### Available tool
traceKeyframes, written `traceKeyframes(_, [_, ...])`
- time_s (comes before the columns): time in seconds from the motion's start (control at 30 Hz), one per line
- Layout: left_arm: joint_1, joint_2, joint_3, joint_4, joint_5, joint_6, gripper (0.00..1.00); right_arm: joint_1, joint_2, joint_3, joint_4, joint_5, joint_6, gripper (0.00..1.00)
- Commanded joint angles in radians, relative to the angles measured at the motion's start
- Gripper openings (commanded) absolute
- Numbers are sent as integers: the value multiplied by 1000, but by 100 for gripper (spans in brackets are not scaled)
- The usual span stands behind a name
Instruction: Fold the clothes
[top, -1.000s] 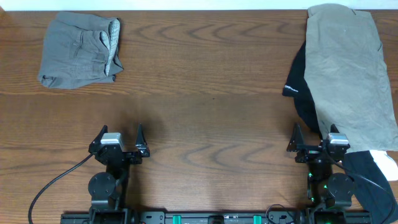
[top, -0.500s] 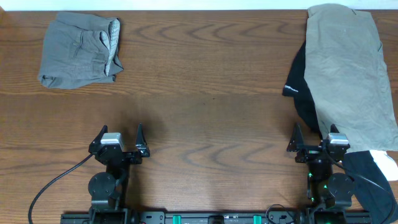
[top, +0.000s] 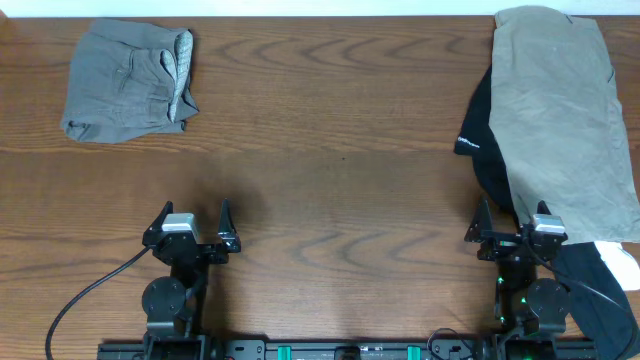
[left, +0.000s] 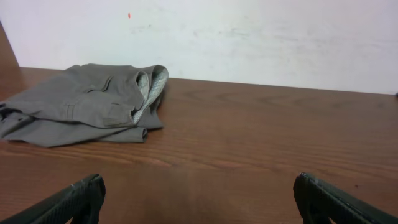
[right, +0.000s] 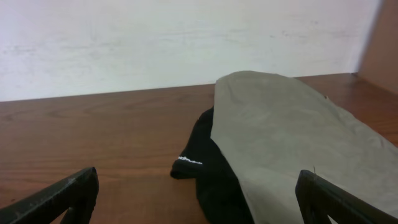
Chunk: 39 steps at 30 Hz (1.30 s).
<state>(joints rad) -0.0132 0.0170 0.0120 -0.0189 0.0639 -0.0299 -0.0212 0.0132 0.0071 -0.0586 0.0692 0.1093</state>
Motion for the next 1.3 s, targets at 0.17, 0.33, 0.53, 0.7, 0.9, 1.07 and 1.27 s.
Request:
traceKeyframes(0.17, [6,1,-8,18,4,-6,98,8,0,-2,133,-36,18,99])
traceKeyframes(0.33, [6,9,24,116,79,-5,98,8,3,13,201,-168,35,99])
traceKeyframes(0.53, [6,139,169,102,79,-5,98,8,116,124,196,-172,51,99])
traceKeyframes(0.7, [6,406,369,56,87,-6,98,8,379,325,179,-176,50,99])
traceKeyframes(0.9, [6,775,669,-101,140,-5,98,8,745,625,83,-233,9,99])
traceKeyframes(1.07, [6,1082,974,-342,189,-1,98,8,1064,941,-121,-235,-19,99])
traceKeyframes(1.27, [5,1364,1333,-688,221,81,98,7,1379,1304,-388,-234,-117,99])
